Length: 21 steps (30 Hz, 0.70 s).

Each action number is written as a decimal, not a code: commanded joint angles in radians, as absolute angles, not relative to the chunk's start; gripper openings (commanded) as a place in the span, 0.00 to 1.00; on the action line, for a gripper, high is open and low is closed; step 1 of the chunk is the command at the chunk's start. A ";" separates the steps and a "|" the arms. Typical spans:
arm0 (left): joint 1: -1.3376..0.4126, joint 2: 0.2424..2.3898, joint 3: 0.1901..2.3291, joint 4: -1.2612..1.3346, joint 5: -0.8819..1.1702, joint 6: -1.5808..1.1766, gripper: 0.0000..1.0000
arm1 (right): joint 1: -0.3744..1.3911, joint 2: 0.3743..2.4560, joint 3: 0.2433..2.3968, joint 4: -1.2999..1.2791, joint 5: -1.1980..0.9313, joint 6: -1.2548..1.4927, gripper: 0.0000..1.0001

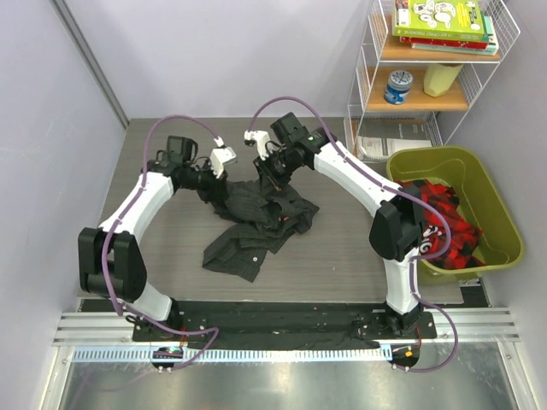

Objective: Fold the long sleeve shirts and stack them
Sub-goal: Flatten the shirt out

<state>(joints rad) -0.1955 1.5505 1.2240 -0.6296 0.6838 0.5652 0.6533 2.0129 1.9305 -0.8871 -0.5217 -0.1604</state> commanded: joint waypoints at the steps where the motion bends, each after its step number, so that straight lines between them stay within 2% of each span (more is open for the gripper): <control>1: -0.101 1.488 1.272 -0.829 0.657 0.744 0.07 | 0.603 1.967 1.924 -0.905 -0.466 -0.198 0.12; 4: -0.040 1.465 1.279 -0.877 0.644 0.779 0.00 | 0.569 1.980 1.942 -0.925 -0.462 -0.207 0.14; 5: -0.011 1.460 1.276 -0.888 0.644 0.797 0.00 | 0.560 1.980 1.948 -0.930 -0.460 -0.206 0.17; 6: -0.005 1.459 1.276 -0.896 0.650 0.807 0.00 | 0.552 1.983 1.956 -0.933 -0.462 -0.206 0.28; 8: -0.003 1.450 1.279 -0.913 0.667 0.821 0.00 | 0.540 1.985 1.963 -0.939 -0.465 -0.206 0.32; 11: -0.009 1.427 1.276 -0.861 0.733 0.761 0.49 | 0.541 1.996 1.963 -0.949 -0.475 -0.210 0.31; 12: -0.026 1.417 1.270 -0.783 0.750 0.706 0.68 | 0.540 2.005 1.962 -0.954 -0.482 -0.210 0.27; 13: -0.049 1.410 1.260 -0.735 0.743 0.678 0.77 | 0.540 2.009 1.960 -0.957 -0.482 -0.210 0.25; 15: -0.135 1.410 1.229 -0.604 0.682 0.652 0.86 | 0.538 2.017 1.951 -0.965 -0.477 -0.215 0.19; 20: -0.271 1.524 1.252 -0.468 0.591 0.664 0.86 | 0.531 2.003 1.928 -0.962 -0.414 -0.213 0.09; 21: -0.284 1.573 1.279 -0.468 0.580 0.670 0.86 | 0.528 2.000 1.922 -0.960 -0.405 -0.213 0.01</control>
